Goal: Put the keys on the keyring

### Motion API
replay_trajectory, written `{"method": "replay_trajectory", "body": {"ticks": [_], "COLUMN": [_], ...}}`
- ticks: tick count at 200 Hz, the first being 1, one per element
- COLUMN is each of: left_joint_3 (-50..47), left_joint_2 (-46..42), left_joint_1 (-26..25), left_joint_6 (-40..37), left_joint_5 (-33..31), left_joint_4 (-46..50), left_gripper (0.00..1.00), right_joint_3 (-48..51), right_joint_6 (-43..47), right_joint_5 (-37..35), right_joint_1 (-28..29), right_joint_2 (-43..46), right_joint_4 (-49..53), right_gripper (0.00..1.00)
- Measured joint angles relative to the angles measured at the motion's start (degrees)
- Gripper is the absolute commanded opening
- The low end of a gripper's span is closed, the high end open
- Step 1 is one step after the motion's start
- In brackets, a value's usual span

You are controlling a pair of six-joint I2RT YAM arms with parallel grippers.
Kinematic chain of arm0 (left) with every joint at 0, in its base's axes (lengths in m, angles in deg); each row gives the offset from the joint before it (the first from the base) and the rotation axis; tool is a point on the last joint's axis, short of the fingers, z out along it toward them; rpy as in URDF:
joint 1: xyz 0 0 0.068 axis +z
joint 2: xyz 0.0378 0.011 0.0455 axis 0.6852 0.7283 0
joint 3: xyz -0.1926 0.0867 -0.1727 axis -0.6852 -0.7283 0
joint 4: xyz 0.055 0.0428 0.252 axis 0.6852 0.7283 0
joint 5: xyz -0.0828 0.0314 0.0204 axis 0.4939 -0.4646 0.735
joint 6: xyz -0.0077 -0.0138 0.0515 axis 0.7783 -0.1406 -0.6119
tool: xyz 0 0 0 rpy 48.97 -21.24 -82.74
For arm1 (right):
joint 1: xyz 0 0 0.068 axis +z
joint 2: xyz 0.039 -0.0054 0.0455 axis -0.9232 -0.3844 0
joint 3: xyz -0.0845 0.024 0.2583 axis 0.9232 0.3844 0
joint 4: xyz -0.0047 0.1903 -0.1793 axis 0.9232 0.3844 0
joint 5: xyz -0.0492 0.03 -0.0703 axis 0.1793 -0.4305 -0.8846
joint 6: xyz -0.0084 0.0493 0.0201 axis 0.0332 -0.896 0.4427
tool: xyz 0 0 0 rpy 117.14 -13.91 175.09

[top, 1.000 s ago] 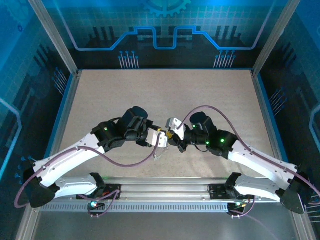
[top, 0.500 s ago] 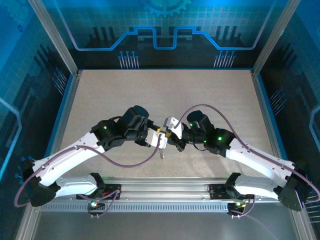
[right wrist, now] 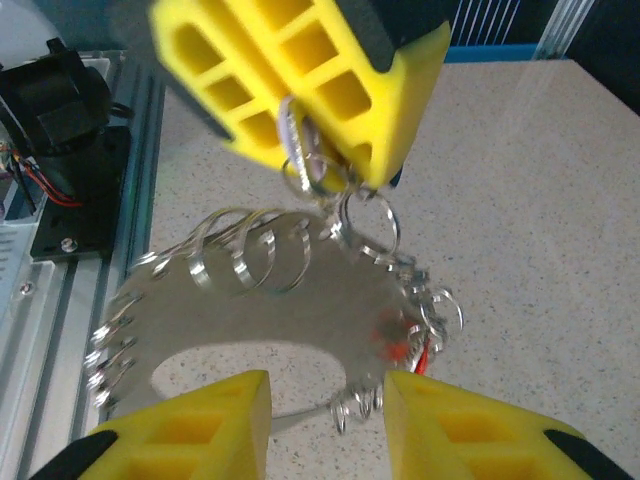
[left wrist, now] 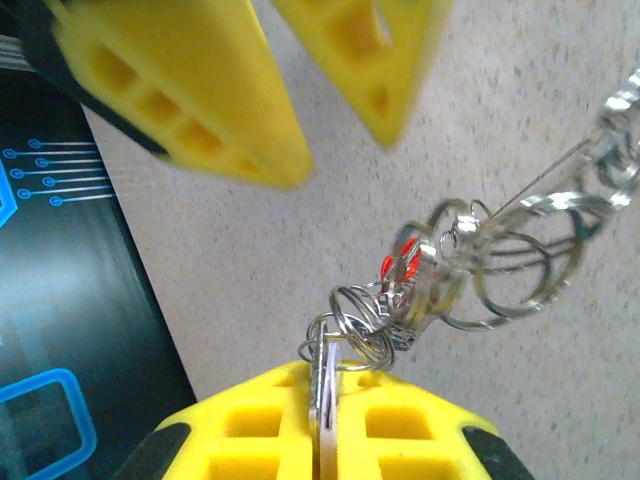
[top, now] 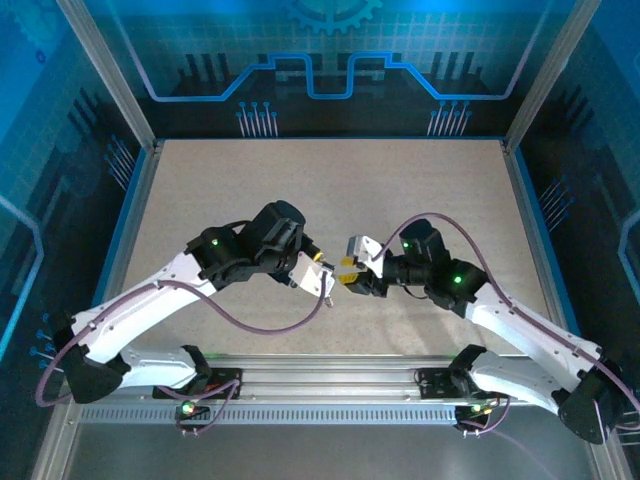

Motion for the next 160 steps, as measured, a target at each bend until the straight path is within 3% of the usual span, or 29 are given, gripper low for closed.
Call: {"method": "replay_trajectory", "body": {"ticks": [42, 74, 136, 160], "left_joint_3": [2.0, 1.7, 6.0, 7.6], "left_joint_2": [3.0, 3.2, 9.9, 12.3], "left_joint_1": [0.7, 1.8, 3.6, 4.4], "left_joint_6": [-8.0, -14.4, -25.7, -30.6], "left_joint_5": [-4.3, -5.1, -13.8, -19.5], "left_joint_4": [2.1, -0.1, -0.9, -1.0], "left_gripper": [0.0, 0.0, 0.0, 0.0], "right_joint_3": [4.1, 6.1, 8.4, 9.8], "right_joint_6": [-0.2, -3.8, -8.0, -8.4], "right_joint_5": [5.8, 6.4, -0.6, -3.8], "right_joint_1": [-4.9, -7.6, -10.2, -10.9], "right_joint_2": [2.4, 2.6, 3.0, 4.2], "right_joint_4": [-5.1, -10.7, -15.3, -15.6], "right_gripper": [0.41, 0.44, 0.45, 0.54]}}
